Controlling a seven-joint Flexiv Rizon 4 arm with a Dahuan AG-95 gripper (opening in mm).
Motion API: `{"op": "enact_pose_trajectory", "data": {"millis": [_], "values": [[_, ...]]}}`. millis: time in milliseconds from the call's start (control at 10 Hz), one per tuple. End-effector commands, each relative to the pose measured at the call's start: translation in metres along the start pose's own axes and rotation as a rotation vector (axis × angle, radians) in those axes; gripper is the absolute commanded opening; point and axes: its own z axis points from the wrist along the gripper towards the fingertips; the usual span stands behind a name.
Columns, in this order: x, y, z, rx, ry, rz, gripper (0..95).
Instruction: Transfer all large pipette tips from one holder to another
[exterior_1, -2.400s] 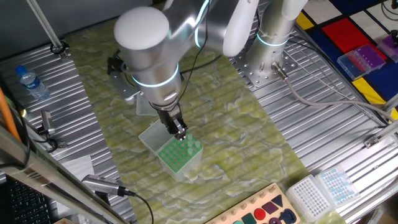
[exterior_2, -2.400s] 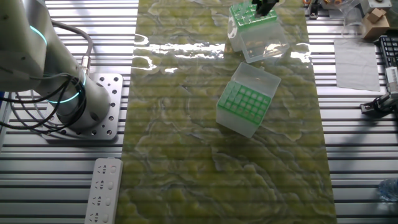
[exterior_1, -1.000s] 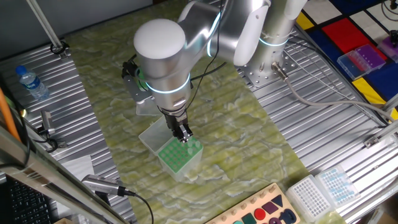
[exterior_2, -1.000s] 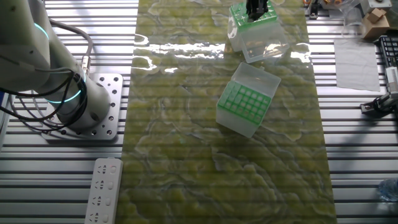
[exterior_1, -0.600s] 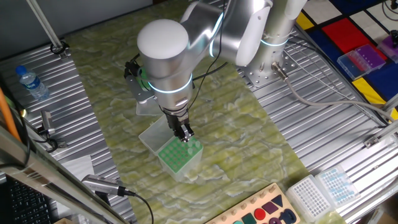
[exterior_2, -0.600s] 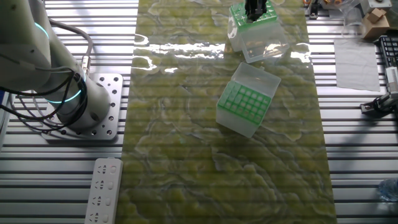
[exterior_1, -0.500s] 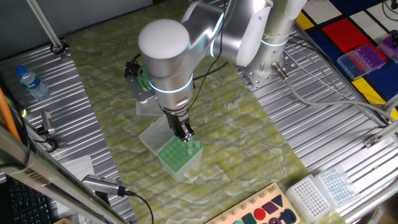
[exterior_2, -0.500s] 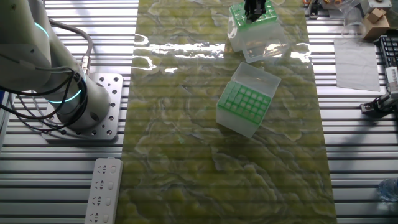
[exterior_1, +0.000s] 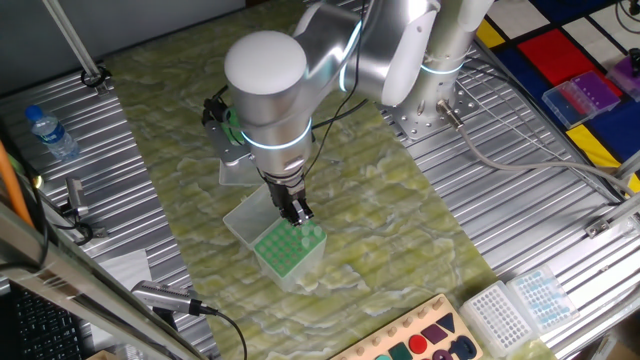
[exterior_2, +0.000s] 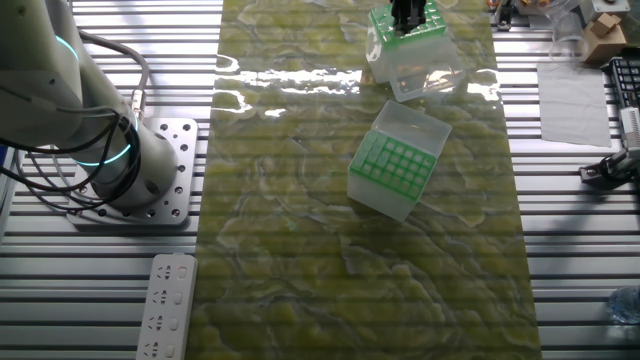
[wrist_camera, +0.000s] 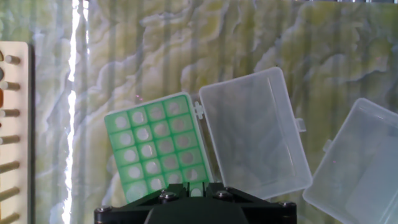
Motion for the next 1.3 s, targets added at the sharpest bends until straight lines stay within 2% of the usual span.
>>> {"op": "enact_pose_trajectory", "data": {"millis": [100,400,900,1100,1300], "values": [[0.0,0.0,-0.007,0.001,0.003,-0.011,0.0],[0.003,0.003,-0.034,0.002,0.007,-0.024,0.0],[0.01,0.009,-0.07,-0.003,0.022,-0.027,0.0],[0.009,0.011,-0.08,-0.002,0.031,-0.023,0.0],[0.002,0.01,-0.093,0.001,0.06,-0.027,0.0]]}}
